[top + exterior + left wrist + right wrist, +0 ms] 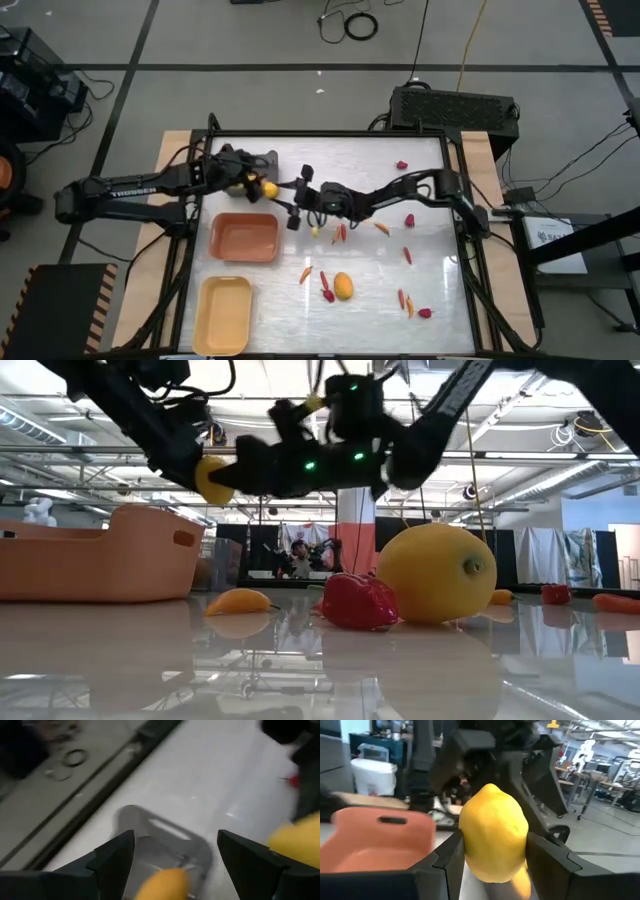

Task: Sort produce into baskets
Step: Put the lemon into the black bin

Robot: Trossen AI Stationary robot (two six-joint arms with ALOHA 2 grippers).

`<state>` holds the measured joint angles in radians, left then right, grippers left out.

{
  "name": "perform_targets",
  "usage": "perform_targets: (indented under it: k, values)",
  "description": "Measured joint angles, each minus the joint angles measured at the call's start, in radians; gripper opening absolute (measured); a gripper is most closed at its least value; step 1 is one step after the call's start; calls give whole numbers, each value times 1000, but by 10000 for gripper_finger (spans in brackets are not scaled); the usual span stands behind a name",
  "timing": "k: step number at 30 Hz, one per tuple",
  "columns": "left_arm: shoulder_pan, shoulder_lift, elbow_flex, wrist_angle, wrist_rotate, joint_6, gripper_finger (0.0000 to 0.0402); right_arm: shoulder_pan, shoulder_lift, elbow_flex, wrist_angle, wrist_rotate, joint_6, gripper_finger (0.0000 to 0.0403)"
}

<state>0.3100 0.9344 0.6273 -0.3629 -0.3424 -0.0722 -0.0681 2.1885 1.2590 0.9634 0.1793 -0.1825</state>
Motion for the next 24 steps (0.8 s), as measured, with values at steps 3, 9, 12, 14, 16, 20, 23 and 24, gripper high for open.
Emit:
perform_targets:
  k: [3,9,12,14,16,20,23,24]
  values:
    - [36,0,1,-38,-110,-10,293,-21,38,82,-34,3,4,174]
    - [115,0,2,-167,-358,-84,293,-58,86,224,-242,56,7,174]
    - [150,0,2,-180,-369,-88,293,-77,87,264,-333,56,20,174]
    - [171,0,2,-179,-368,-88,293,-93,87,272,-357,55,31,174]
    - [189,0,2,-180,-368,-88,293,-111,87,272,-355,55,46,174]
    - [211,0,2,-180,-335,-81,293,-142,87,274,-349,48,109,174]
    - [219,0,2,-179,-306,-80,293,-163,87,274,-383,-12,167,174]
    - [220,0,2,-179,-302,-81,293,-169,87,274,-384,-40,180,174]
